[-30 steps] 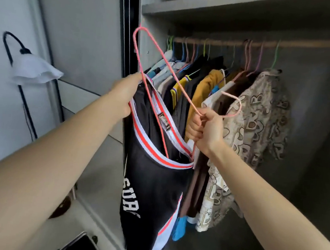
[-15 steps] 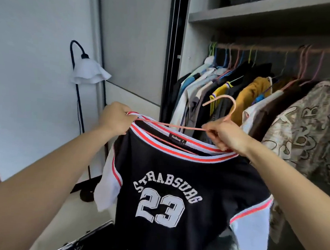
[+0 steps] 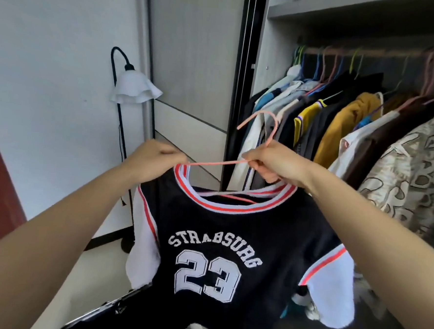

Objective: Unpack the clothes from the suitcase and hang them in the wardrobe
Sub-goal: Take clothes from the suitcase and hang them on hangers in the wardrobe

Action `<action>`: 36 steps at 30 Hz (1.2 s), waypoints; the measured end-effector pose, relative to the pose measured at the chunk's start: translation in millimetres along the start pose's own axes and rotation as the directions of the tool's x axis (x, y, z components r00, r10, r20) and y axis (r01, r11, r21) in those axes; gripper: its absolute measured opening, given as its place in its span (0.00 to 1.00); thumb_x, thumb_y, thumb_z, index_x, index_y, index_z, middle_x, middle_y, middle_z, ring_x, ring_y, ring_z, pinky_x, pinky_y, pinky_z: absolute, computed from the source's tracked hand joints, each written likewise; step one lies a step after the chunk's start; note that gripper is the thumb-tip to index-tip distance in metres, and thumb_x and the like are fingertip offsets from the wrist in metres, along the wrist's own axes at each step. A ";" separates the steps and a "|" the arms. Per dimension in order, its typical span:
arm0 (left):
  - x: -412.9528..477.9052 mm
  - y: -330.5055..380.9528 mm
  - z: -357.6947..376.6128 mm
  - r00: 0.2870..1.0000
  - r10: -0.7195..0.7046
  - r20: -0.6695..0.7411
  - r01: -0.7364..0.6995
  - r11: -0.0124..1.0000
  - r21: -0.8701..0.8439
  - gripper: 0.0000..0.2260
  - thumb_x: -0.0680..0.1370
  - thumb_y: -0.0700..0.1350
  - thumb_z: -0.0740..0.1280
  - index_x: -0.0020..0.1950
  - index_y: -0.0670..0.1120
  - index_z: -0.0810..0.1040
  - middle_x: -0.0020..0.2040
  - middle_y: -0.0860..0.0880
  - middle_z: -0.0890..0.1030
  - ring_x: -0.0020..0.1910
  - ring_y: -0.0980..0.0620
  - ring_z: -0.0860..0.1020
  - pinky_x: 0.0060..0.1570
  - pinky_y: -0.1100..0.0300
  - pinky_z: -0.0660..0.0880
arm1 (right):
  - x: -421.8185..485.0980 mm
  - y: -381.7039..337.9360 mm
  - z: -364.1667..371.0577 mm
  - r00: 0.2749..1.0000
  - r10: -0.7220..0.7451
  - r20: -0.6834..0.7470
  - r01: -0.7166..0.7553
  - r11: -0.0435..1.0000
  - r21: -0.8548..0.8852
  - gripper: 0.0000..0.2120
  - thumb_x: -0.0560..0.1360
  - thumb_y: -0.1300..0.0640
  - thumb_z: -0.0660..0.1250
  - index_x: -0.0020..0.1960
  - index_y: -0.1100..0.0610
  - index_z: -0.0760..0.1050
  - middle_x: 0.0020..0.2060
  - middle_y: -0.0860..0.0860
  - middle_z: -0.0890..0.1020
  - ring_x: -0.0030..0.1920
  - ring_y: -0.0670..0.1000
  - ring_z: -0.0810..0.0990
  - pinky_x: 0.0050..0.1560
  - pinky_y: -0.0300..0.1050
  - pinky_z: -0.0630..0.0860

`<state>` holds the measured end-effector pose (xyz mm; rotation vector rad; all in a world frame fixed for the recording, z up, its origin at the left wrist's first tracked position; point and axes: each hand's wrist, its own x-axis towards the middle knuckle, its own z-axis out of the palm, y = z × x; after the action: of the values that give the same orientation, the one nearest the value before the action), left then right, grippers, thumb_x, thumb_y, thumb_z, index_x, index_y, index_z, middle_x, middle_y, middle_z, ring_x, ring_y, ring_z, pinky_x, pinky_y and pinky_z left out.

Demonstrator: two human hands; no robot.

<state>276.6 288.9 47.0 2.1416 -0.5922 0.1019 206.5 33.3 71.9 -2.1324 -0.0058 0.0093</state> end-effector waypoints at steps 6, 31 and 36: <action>-5.0 -27.9 8.0 0.991 0.136 0.014 -0.125 0.858 0.498 0.10 0.78 0.55 0.64 0.42 0.51 0.78 0.37 0.52 0.78 0.42 0.50 0.75 0.52 0.53 0.63 | 5.4 -12.8 16.2 0.999 -0.037 -0.009 0.037 0.999 0.021 0.18 0.78 0.56 0.64 0.30 0.56 0.69 0.23 0.49 0.59 0.25 0.49 0.53 0.29 0.43 0.50; 36.4 -68.5 3.6 0.963 0.152 -0.221 -0.055 0.919 0.391 0.28 0.79 0.65 0.47 0.39 0.47 0.77 0.34 0.44 0.76 0.41 0.39 0.76 0.53 0.45 0.73 | -29.1 69.4 -29.6 0.992 0.003 -0.124 -0.036 0.962 -0.271 0.12 0.65 0.49 0.78 0.36 0.59 0.85 0.38 0.61 0.85 0.38 0.51 0.81 0.45 0.46 0.77; 32.9 -73.7 9.7 0.975 0.092 -0.204 -0.016 0.938 0.345 0.25 0.81 0.61 0.49 0.40 0.47 0.76 0.35 0.44 0.77 0.42 0.39 0.77 0.50 0.50 0.73 | -36.1 49.1 -29.9 0.991 0.130 0.016 -0.106 0.874 -0.474 0.09 0.68 0.52 0.78 0.38 0.58 0.85 0.38 0.54 0.86 0.42 0.54 0.84 0.52 0.49 0.80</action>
<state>337.4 305.4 -4.4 2.4065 -0.5334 0.4972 170.8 -18.3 46.4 -2.6214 0.1052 0.1450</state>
